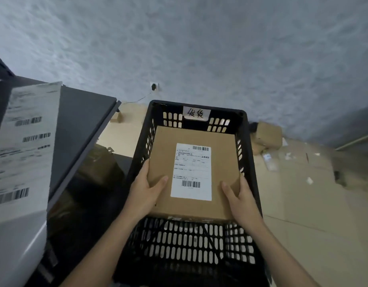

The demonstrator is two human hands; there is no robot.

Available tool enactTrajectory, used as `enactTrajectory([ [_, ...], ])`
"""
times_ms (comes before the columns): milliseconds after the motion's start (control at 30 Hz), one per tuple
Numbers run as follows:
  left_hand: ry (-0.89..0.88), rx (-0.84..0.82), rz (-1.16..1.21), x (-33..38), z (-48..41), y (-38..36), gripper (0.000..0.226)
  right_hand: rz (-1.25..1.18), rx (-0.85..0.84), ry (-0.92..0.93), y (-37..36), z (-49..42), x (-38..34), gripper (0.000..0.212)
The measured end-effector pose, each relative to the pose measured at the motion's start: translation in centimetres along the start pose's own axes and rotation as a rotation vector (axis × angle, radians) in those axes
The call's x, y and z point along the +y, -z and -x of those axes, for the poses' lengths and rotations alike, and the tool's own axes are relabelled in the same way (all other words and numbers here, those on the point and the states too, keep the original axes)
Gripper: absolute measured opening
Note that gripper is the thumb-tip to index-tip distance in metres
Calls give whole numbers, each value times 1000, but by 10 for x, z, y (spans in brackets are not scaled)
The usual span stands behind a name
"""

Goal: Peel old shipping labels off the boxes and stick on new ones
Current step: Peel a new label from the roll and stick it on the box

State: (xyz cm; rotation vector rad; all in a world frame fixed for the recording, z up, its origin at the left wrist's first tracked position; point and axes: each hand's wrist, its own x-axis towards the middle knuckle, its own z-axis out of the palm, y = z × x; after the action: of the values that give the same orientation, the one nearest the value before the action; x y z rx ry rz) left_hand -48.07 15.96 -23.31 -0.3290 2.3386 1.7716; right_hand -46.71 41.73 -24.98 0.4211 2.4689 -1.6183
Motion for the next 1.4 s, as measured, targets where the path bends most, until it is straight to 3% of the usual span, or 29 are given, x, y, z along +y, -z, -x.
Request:
enactTrajectory([
  [300,224,23,-122,-70,-67,-26,70,15,4,-168,-40,-49,38,62],
  [800,361,46,-174,-129,-89,-67,76,160,73,-428,-79,-82,114,65],
  [1233,377,18,-254,-131,-95,-71,72,229,43,-436,-81,-87,119,69],
  [1400,273,-11,-380,-108,-99,-61,46,343,31,-304,-73,-85,82,59],
])
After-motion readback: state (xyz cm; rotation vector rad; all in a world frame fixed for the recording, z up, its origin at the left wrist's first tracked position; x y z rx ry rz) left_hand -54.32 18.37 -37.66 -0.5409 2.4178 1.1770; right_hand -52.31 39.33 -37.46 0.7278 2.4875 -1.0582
